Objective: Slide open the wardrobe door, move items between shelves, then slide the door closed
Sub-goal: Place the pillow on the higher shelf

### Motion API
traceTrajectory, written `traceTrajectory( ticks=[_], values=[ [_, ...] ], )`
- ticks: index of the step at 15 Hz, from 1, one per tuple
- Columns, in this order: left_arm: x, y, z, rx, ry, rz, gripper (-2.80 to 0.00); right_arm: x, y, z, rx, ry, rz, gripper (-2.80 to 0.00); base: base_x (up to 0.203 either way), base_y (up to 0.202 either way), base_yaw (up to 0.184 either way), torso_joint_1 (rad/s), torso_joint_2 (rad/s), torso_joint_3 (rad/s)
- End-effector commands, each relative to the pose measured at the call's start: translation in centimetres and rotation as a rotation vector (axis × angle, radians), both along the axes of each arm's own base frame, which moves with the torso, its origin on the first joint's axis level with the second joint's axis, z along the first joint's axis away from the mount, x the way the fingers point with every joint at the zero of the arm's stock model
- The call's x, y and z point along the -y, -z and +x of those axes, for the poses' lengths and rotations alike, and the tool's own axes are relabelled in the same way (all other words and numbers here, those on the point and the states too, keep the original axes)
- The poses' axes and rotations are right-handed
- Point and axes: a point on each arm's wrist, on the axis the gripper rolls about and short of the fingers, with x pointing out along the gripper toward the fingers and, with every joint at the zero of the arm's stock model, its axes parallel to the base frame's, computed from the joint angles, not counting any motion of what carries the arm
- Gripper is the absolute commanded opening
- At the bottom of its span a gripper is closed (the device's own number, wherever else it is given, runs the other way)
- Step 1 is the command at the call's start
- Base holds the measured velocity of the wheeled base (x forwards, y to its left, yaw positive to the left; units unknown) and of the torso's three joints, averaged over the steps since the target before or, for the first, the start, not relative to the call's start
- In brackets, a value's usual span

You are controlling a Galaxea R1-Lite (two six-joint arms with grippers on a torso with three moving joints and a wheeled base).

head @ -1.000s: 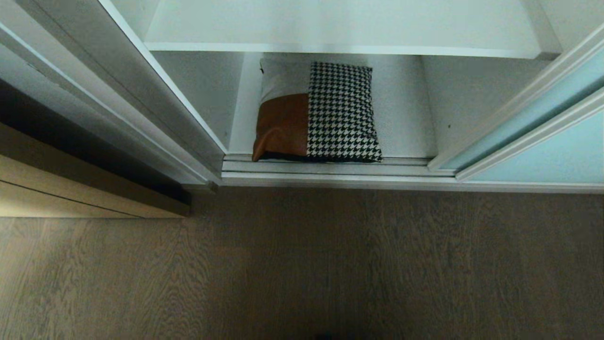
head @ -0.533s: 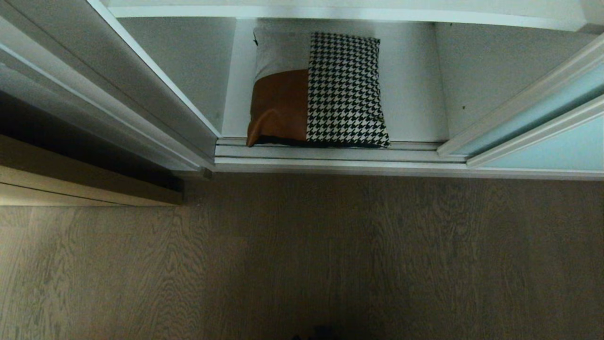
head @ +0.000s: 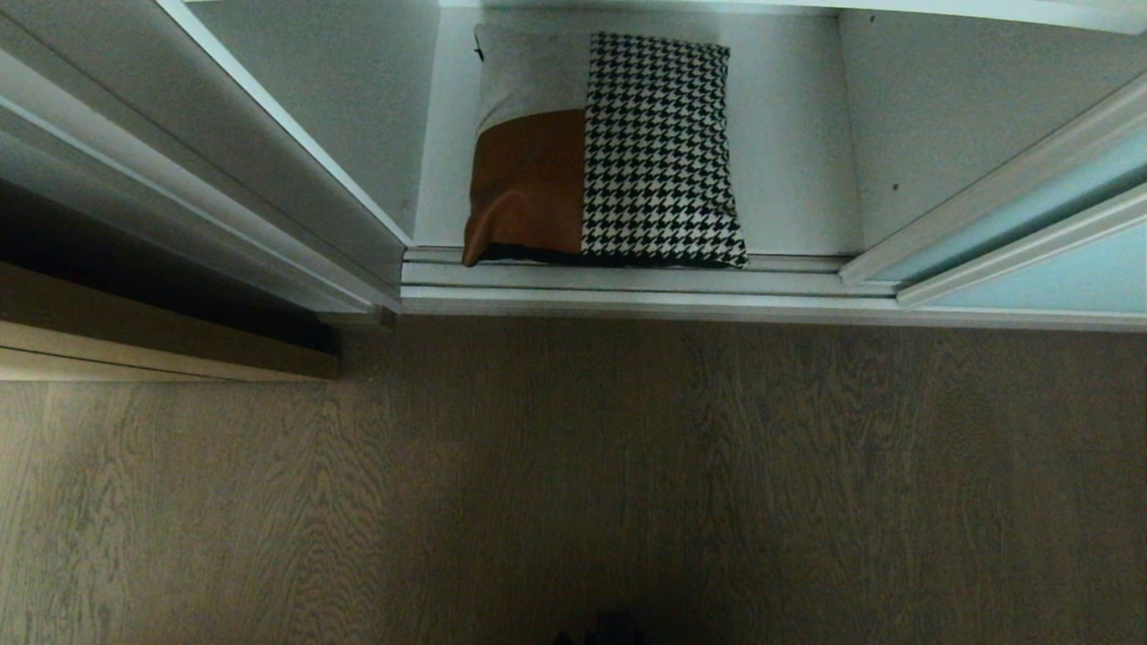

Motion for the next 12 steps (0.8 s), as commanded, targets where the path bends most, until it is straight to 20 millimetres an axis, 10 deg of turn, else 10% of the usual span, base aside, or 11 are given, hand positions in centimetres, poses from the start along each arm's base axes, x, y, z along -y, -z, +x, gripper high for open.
traceTrajectory(
  ticks=[1, 12],
  values=[
    [0.00, 0.04, 0.02, -0.003, -0.001, -0.001, -2.80, 0.00, 0.01, -0.02, 0.003, 0.000, -0.001, -2.80, 0.000, 0.000, 0.000, 0.000, 0.00, 0.000],
    [0.00, 0.03, 0.02, -0.003, 0.000, -0.004, -2.80, 0.00, 0.01, -0.02, 0.002, -0.001, -0.001, -2.80, 0.047, 0.000, 0.000, 0.001, 0.00, 0.000]
  ],
)
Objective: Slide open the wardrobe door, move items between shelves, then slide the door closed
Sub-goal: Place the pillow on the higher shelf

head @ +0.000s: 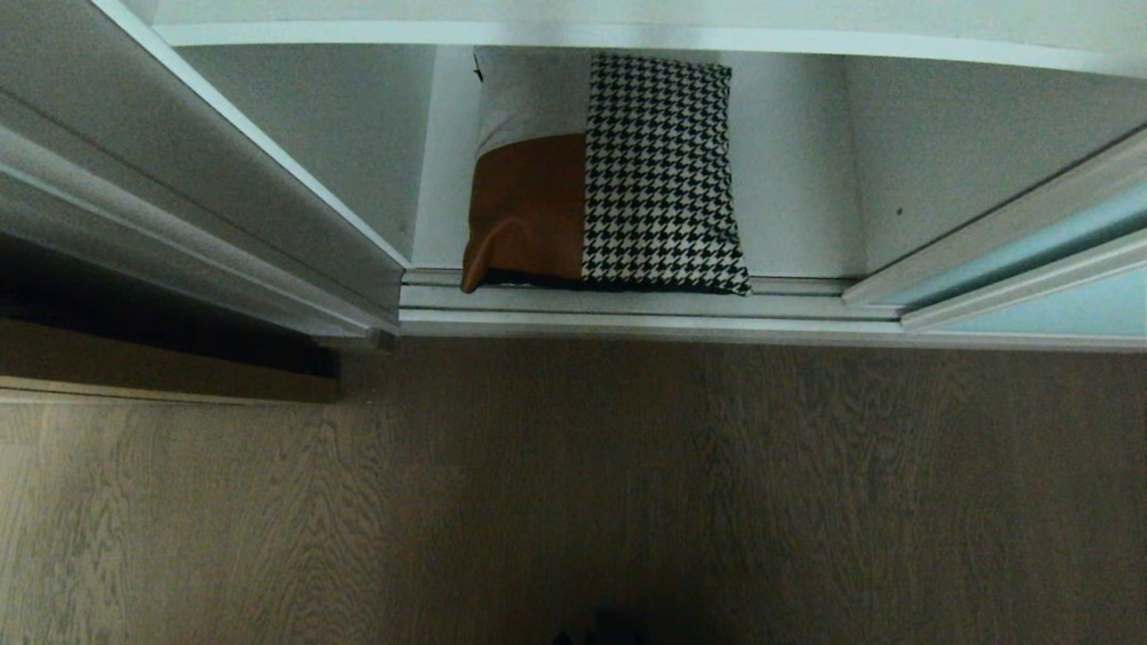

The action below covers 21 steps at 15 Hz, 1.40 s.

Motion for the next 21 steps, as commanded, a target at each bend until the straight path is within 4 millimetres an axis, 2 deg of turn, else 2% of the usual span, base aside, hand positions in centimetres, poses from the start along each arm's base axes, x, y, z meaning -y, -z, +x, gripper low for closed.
traceTrajectory(
  ticks=[1, 9, 18, 21],
  values=[
    [0.00, 0.04, 0.02, -0.003, 0.000, 0.000, -2.80, 0.00, 0.01, -0.02, 0.003, -0.001, -0.001, -2.80, 0.199, 0.000, -0.002, 0.005, 0.00, 0.002],
    [0.00, 0.04, 0.02, -0.003, 0.000, 0.000, -2.80, 0.00, 0.01, -0.02, 0.003, -0.001, -0.001, -2.80, 0.188, 0.000, 0.001, 0.003, 0.00, 0.004],
    [0.00, 0.04, 0.02, -0.003, 0.000, 0.000, -2.80, -0.01, 0.01, -0.02, 0.003, -0.007, -0.012, -2.80, 0.007, 0.000, 0.000, 0.002, 0.00, 0.000],
    [0.00, 0.03, 0.02, -0.003, 0.000, 0.000, -2.80, 0.00, -0.01, -0.02, 0.004, 0.001, 0.040, -2.80, 0.000, 0.000, 0.000, 0.000, 0.00, 0.000]
  ],
)
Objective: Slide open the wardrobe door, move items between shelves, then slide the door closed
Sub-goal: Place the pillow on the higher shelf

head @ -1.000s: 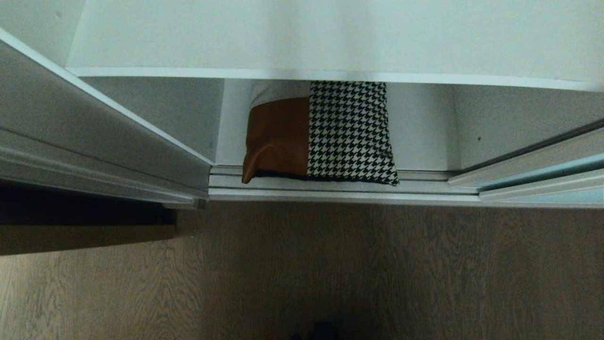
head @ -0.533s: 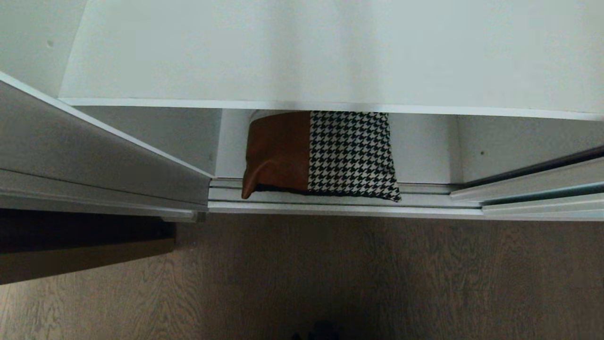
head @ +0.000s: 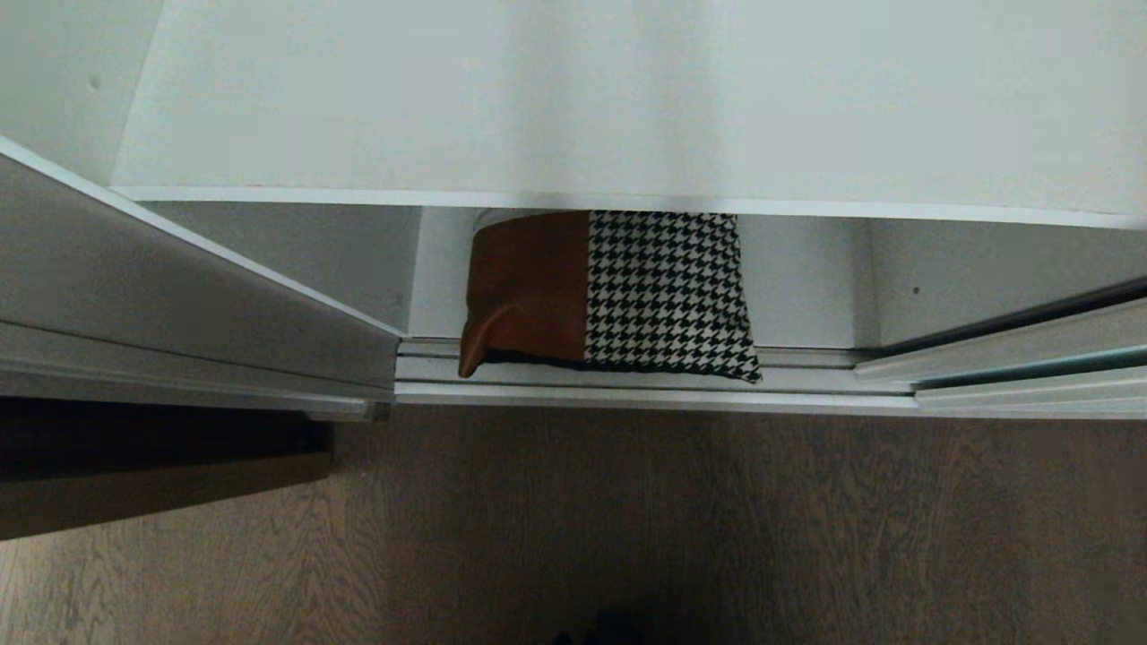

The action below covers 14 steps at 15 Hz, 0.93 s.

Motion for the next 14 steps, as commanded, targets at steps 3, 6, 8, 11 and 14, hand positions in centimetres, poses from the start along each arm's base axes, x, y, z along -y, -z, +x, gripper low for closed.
traceTrajectory(
  ticks=[3, 6, 8, 11, 14],
  values=[
    [0.0, 0.0, 0.0, -0.003, 0.000, 0.000, -2.80, 0.0, 0.0, 0.0, 0.004, 0.000, 0.024, -2.80, 0.000, 0.000, 0.000, 0.000, 0.00, 0.000],
    [0.0, 0.0, 0.0, -0.003, 0.000, 0.000, -2.80, 0.0, -0.1, 0.0, 0.007, -0.001, 0.013, -2.80, 0.000, 0.000, 0.000, 0.000, 0.00, 0.000],
    [0.0, 0.0, 0.0, -0.001, 0.000, 0.000, -2.80, 0.0, 0.0, 0.0, 0.002, 0.002, -0.013, -2.80, 0.000, 0.000, 0.000, 0.000, 0.00, 0.000],
    [0.0, 0.0, 0.0, -0.003, 0.000, 0.000, -2.80, 0.0, -1.0, -0.5, -0.022, 0.010, -0.029, -2.80, 0.000, 0.000, 0.000, 0.000, 0.00, 0.000],
    [0.0, 0.0, 0.0, -0.003, 0.000, 0.000, -2.80, 0.1, -7.0, -0.7, -0.074, 0.017, 0.017, -2.80, 0.000, 0.000, 0.000, 0.000, 0.00, 0.000]
  ],
)
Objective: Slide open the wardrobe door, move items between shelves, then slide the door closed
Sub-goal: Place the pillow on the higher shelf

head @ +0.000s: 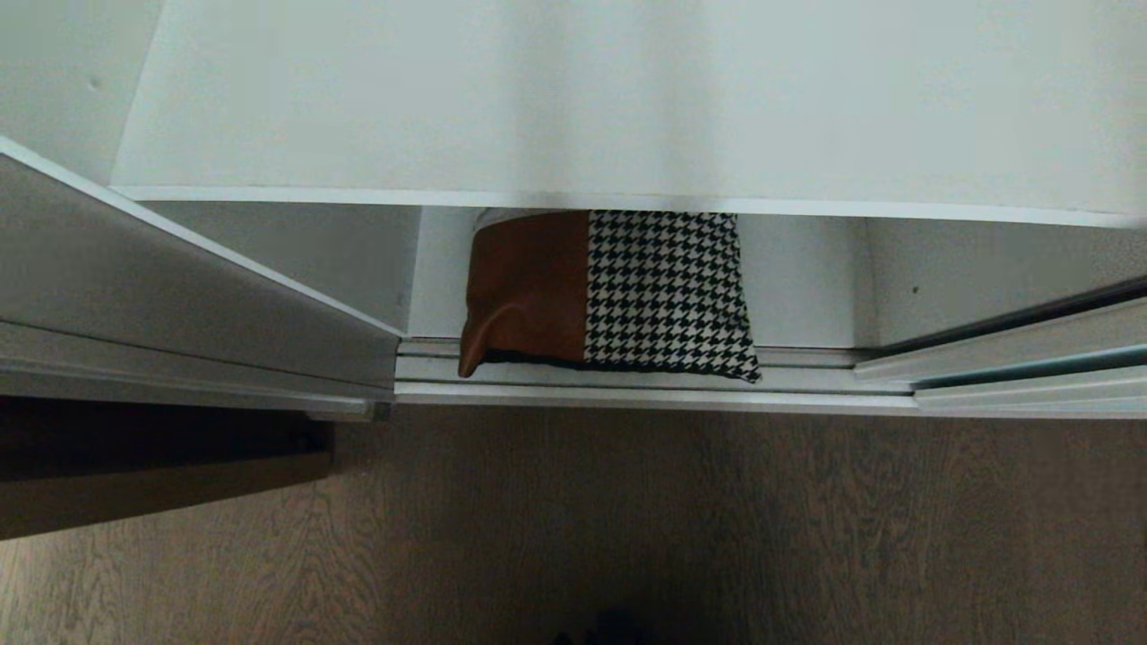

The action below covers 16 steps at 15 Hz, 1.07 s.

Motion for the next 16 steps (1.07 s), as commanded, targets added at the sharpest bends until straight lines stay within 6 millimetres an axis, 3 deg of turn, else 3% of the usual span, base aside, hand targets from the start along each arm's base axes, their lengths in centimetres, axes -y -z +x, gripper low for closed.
traceTrajectory(
  ticks=[1, 4, 7, 10, 16],
  values=[
    [0.0, 0.0, 0.0, -0.002, 0.000, 0.000, -2.80, 0.0, -4.1, 1.4, -0.091, -0.003, 0.048, -2.80, 0.000, 0.000, 0.000, 0.000, 0.00, 0.000],
    [0.0, 0.0, 0.0, -0.003, 0.000, 0.000, -2.80, -0.2, -6.2, 4.8, -0.280, -0.051, 0.148, -2.80, 0.000, 0.000, 0.000, 0.000, 0.00, 0.000],
    [0.0, 0.0, 0.0, -0.001, 0.000, 0.000, -2.80, -0.5, -5.4, 8.5, -0.493, -0.131, 0.205, -2.80, 0.000, 0.000, 0.000, 0.000, 0.00, 0.000],
    [0.0, 0.0, 0.0, -0.003, 0.000, 0.000, -2.80, -0.6, -5.1, 12.9, -0.590, -0.137, 0.222, -2.80, 0.000, 0.000, 0.000, 0.000, 0.00, 0.000],
    [0.0, 0.0, 0.0, -0.003, 0.000, 0.000, -2.80, -0.4, -1.4, 21.9, -0.724, -0.109, 0.251, -2.80, 0.000, 0.000, 0.000, 0.000, 0.00, 0.000]
  ],
)
